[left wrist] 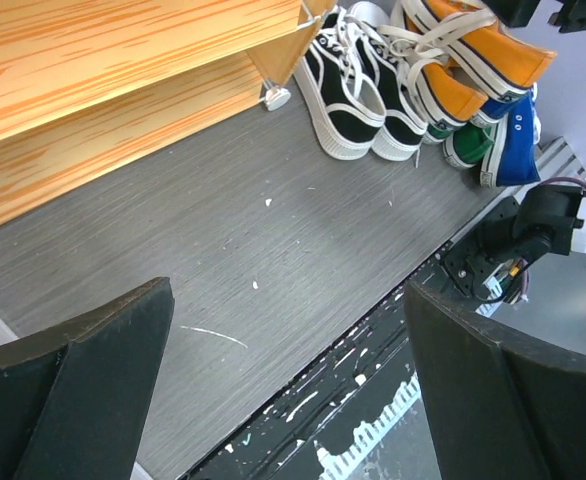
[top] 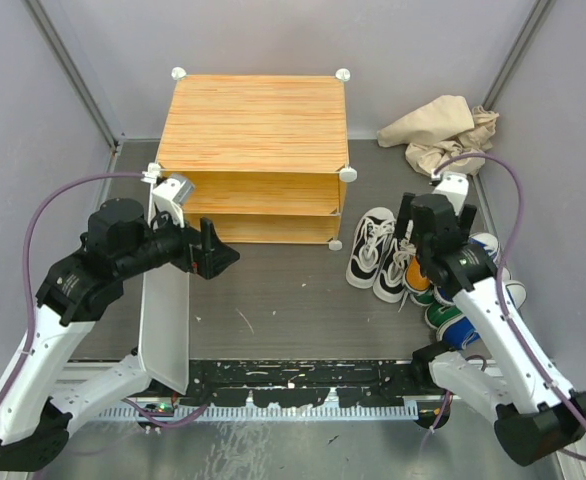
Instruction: Place and organize the shoes in the shoe cabinet
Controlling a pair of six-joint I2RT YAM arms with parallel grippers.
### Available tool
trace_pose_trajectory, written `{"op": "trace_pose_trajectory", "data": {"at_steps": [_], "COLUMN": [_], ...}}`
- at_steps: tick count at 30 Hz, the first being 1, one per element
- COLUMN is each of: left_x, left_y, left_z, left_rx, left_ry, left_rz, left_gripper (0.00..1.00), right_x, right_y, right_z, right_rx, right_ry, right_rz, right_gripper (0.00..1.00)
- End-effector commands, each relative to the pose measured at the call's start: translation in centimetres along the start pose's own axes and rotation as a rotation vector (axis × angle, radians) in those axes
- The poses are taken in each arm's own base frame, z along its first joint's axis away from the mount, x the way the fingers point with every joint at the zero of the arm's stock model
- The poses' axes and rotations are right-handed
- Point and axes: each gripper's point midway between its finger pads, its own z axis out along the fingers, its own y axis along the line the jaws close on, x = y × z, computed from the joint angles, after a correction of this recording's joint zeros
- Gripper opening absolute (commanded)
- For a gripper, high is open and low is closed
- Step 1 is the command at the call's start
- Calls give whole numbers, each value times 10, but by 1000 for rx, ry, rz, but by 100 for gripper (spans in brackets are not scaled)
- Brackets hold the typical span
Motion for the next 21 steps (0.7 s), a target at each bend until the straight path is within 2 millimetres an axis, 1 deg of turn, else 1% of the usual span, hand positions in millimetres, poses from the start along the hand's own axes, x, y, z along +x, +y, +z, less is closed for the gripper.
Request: {"op": "trace_pose_trajectory", "data": {"at_steps": [1, 2, 10, 14, 16, 17, 18, 19, 20, 21], "left_x": [-16, -16, -14, -15, -15, -14, -14, -13, -12, -12], "left_y": [-18, -20, -34, -37, -37, -36, -36, -36, -36, -35], "left_z": [-5, -6, -9, -14, -16, -16, -16, -16, -16, -16], "left_rx": [96, 106, 190, 207, 206, 204, 202, 202, 201, 199], "left_ry": [-86, -94, -102, -126, -134, -135, -135, -133, -128, -126], "left_rz": [41, 41, 37, 43, 46, 47, 47, 47, 46, 45], "left_gripper": [98, 98, 98, 98, 98, 98, 98, 98, 98, 98], "right_x": [-12, -8, 33, 56, 65, 68, 70, 71, 71, 73], "right_y": [-40, -44, -59, -56, -53, -50, -47, -44, -41, -39], "right_z": [-8, -5, 18, 29, 33, 34, 35, 36, 36, 36], "right_rx": [136, 155, 198, 175, 159, 147, 132, 114, 97, 85], "right_ry": [-52, -33, 88, 144, 166, 173, 175, 173, 173, 177], "right_rz": [83, 82, 149, 180, 187, 193, 202, 212, 218, 220], "right_gripper": [93, 92, 87, 84, 80, 72, 61, 46, 35, 21]}}
